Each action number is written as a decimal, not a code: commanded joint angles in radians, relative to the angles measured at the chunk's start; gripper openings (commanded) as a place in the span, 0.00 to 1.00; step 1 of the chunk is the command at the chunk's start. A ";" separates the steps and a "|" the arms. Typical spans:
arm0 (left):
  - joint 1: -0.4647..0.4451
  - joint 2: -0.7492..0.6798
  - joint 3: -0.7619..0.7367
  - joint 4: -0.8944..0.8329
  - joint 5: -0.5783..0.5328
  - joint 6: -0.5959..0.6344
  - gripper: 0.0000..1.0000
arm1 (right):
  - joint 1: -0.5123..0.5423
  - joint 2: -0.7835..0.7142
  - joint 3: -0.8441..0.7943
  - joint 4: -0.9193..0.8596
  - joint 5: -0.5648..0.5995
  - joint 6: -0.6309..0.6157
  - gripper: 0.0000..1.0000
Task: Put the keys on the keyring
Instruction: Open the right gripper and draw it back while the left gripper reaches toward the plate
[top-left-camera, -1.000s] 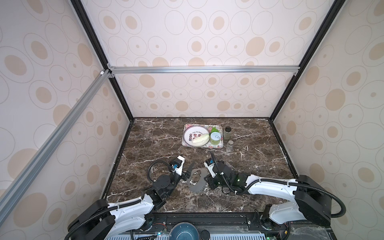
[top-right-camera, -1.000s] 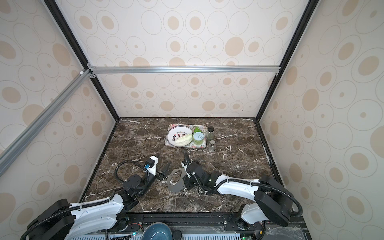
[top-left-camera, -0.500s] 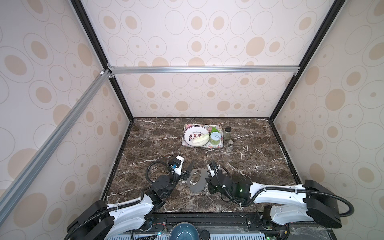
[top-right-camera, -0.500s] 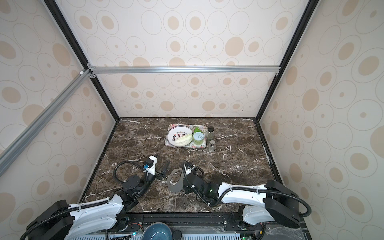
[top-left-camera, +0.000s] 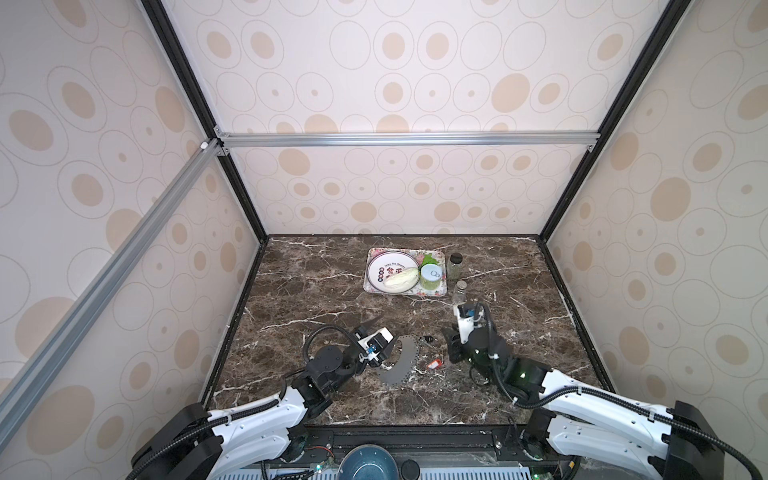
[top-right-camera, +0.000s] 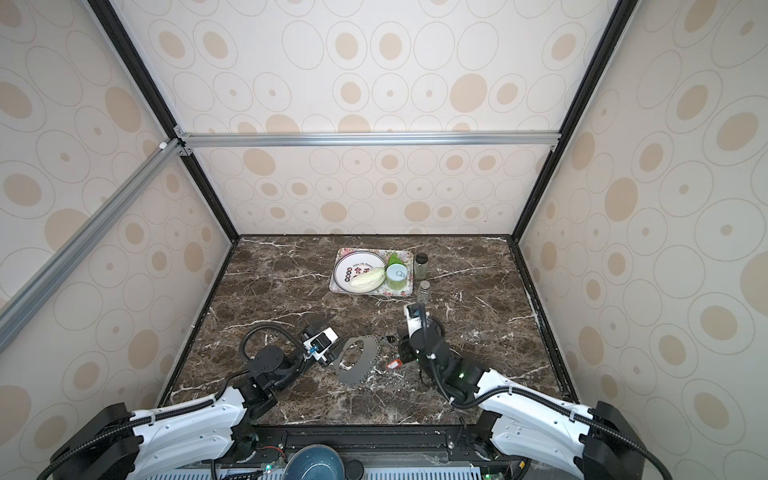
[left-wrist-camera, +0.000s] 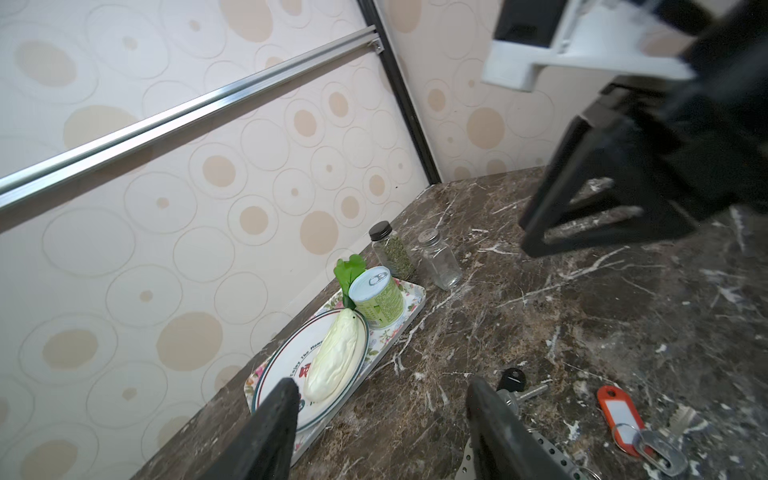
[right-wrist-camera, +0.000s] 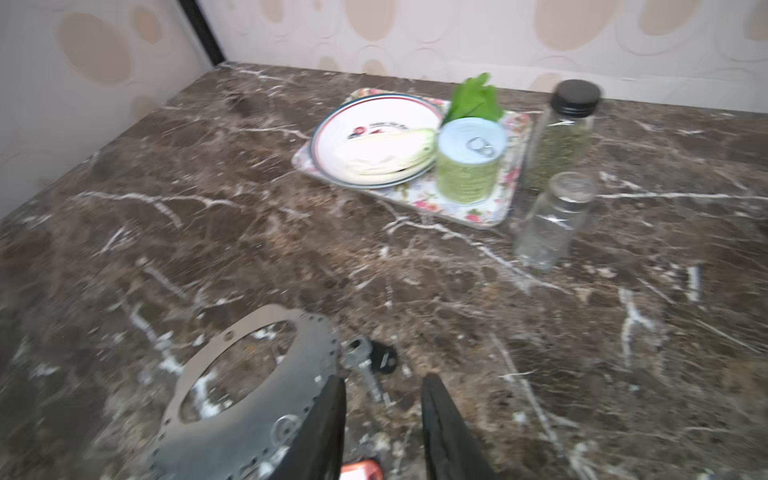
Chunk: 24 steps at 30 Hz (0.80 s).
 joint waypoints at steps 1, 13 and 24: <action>0.006 -0.028 0.168 -0.239 0.054 0.158 0.62 | -0.123 -0.005 -0.003 0.012 -0.103 -0.125 0.35; 0.005 0.194 0.736 -1.134 -0.001 0.654 0.62 | -0.233 0.036 -0.267 0.310 -0.044 -0.089 0.34; -0.009 0.340 0.801 -1.368 -0.057 0.944 0.58 | -0.246 0.092 -0.258 0.363 -0.022 -0.094 0.34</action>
